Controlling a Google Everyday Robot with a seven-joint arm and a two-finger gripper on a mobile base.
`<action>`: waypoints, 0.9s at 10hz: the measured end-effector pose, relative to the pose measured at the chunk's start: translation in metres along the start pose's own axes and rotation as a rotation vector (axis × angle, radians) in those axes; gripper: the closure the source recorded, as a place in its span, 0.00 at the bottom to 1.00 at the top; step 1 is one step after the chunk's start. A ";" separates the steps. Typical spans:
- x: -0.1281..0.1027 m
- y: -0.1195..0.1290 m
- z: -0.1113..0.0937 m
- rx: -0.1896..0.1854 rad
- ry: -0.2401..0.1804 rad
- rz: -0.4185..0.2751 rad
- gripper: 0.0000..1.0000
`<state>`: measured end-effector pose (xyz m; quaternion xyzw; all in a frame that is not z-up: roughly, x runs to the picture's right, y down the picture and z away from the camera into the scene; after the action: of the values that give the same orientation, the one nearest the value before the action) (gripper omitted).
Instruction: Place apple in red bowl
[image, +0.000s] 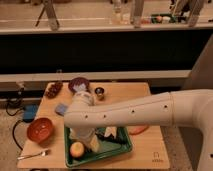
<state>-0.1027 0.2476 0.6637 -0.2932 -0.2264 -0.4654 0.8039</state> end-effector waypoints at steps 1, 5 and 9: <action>0.003 -0.001 0.011 0.000 -0.011 0.033 0.20; 0.008 -0.008 0.043 0.004 -0.049 0.110 0.20; 0.011 -0.013 0.047 0.006 -0.067 0.203 0.20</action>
<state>-0.1134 0.2678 0.7083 -0.3276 -0.2235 -0.3709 0.8397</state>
